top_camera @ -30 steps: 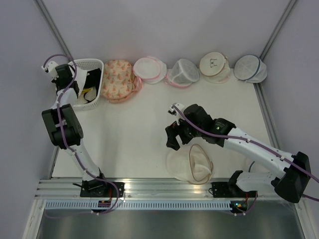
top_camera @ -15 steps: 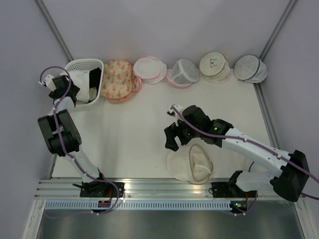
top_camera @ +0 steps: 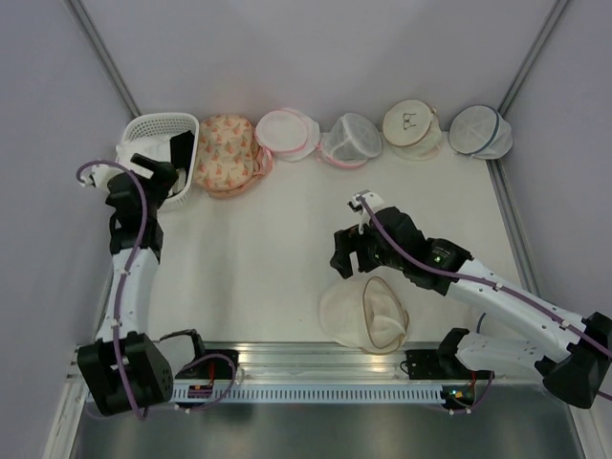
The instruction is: Unzip the laundry bag and remove the bra
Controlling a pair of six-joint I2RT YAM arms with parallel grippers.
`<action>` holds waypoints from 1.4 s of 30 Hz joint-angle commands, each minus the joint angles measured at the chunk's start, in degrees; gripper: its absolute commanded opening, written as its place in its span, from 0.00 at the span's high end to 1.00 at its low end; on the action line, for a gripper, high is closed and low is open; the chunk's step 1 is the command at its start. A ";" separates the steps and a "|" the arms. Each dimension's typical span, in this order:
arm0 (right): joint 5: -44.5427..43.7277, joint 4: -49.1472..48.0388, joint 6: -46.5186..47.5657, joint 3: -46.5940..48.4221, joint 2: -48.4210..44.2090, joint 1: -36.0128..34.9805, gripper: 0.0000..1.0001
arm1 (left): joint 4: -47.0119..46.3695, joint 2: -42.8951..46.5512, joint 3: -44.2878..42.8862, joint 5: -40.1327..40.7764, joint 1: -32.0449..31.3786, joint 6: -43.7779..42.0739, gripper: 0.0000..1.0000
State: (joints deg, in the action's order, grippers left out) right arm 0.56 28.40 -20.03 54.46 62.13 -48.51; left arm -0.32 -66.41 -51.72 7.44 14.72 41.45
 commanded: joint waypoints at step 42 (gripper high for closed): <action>-17.60 -8.54 -14.68 4.16 8.80 -23.65 0.02 | 20.62 39.78 15.34 -35.39 -30.63 -4.89 0.00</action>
State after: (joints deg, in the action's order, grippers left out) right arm -10.44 19.46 -35.88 56.05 71.20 -72.16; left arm 19.00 -27.66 -34.44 -24.27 -15.62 39.88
